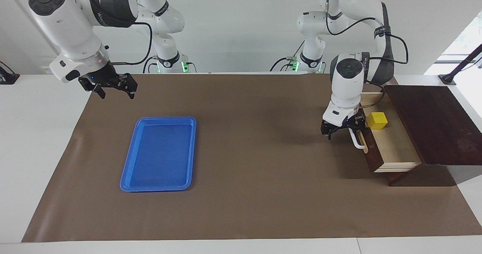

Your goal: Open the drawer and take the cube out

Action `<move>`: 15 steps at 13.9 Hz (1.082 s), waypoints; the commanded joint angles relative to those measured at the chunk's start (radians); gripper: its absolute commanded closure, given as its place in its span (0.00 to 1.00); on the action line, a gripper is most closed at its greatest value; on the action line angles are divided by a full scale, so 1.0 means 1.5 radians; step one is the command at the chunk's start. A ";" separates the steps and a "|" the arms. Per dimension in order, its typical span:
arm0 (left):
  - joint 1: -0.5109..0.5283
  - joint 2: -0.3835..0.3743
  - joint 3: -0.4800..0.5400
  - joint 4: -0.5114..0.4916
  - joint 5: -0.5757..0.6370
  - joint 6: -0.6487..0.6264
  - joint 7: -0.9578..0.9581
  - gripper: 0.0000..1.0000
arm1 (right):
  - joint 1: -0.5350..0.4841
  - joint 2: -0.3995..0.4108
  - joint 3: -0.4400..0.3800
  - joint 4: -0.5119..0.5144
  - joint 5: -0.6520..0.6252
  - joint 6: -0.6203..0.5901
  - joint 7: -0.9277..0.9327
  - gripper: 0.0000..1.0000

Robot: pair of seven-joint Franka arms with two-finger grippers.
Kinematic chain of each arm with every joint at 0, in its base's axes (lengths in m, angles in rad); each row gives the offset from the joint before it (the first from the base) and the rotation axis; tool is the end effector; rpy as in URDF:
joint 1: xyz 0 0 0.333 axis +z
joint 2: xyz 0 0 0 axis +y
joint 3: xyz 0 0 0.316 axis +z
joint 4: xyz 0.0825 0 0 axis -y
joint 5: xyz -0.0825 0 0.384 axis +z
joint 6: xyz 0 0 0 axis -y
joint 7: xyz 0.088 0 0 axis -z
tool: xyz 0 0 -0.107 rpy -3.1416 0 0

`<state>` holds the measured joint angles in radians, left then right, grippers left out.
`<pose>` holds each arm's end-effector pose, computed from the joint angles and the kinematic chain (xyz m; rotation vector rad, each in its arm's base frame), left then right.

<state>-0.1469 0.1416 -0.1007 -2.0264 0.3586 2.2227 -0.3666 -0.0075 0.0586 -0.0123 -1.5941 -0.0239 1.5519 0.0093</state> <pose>0.5702 -0.1313 0.3864 -2.8854 0.1307 -0.1991 0.5670 -0.0136 0.5792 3.1132 -0.0442 -0.1572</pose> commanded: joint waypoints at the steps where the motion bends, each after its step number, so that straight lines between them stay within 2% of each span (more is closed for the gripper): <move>1: -0.027 0.007 0.003 0.010 -0.017 -0.016 -0.019 0.00 | -0.007 -0.014 0.005 -0.013 0.005 0.000 0.009 0.00; 12: -0.036 0.007 0.005 0.019 -0.033 -0.033 -0.036 0.00 | -0.027 -0.013 0.004 -0.014 0.005 0.009 0.013 0.00; 15: -0.034 0.034 0.004 0.128 -0.035 -0.141 -0.033 0.00 | -0.027 -0.007 0.003 -0.015 0.003 0.094 0.084 0.00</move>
<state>-0.1774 0.1468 -0.1011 -1.9681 0.3200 2.1368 -0.4052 -0.0358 0.0589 -0.0176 -1.5962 -0.0239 1.6224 0.0485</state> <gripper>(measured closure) 0.000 0.000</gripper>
